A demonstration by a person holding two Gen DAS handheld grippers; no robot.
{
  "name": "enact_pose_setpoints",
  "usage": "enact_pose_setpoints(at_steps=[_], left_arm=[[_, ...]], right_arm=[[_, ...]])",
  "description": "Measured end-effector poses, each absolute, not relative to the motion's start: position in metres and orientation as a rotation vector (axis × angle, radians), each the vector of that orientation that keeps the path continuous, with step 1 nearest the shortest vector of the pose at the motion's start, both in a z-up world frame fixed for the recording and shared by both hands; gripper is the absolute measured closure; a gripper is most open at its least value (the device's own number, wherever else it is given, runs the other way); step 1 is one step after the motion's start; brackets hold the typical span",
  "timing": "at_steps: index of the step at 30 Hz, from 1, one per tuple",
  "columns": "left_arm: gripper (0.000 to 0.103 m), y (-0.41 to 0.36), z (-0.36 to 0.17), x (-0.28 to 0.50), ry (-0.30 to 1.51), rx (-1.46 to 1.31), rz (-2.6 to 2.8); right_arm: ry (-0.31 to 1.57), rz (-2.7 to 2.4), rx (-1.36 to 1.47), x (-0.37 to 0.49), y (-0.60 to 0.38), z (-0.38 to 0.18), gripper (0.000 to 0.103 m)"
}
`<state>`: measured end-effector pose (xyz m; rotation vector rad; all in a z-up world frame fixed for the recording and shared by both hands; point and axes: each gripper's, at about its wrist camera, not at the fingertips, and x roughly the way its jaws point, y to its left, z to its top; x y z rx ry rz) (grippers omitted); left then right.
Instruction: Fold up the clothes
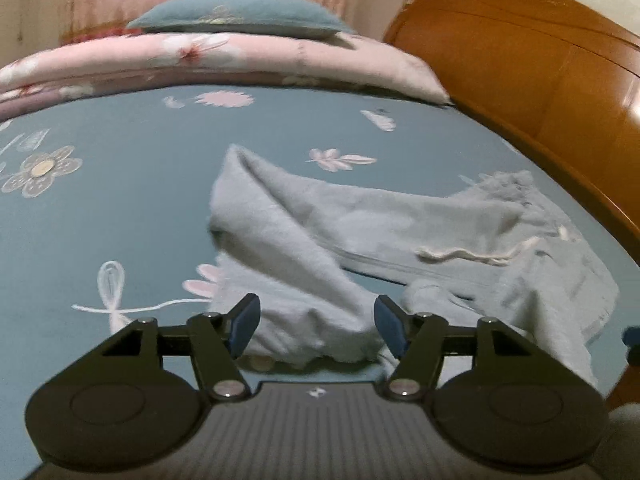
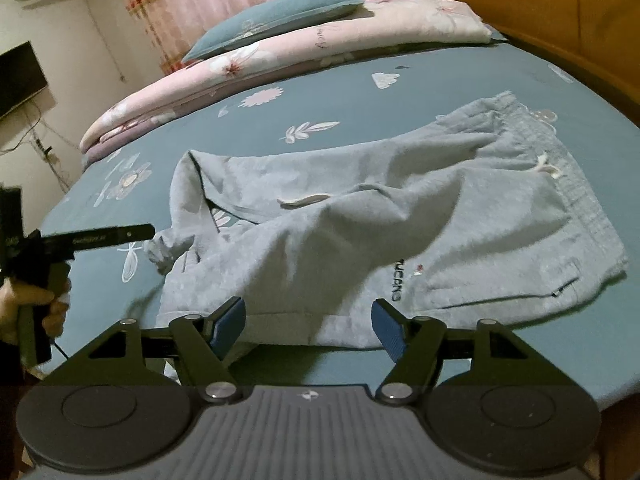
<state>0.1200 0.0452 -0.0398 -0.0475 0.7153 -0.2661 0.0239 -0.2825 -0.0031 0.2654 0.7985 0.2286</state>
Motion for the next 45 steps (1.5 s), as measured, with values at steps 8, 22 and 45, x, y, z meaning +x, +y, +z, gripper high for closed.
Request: enact_pose_setpoints(at_steps=[8, 22, 45], left_arm=[[0.039, 0.03, -0.066, 0.144, 0.794, -0.207, -0.313], [0.093, 0.101, -0.033, 0.157, 0.687, -0.146, -0.083], [0.053, 0.224, -0.052, 0.18, 0.689, -0.367, 0.161]], right_arm=[[0.803, 0.209, 0.276, 0.02, -0.287, -0.006, 0.029], [0.839, 0.192, 0.282, 0.039, -0.289, -0.024, 0.029], [0.877, 0.208, 0.247, 0.06, -0.272, -0.032, 0.029]])
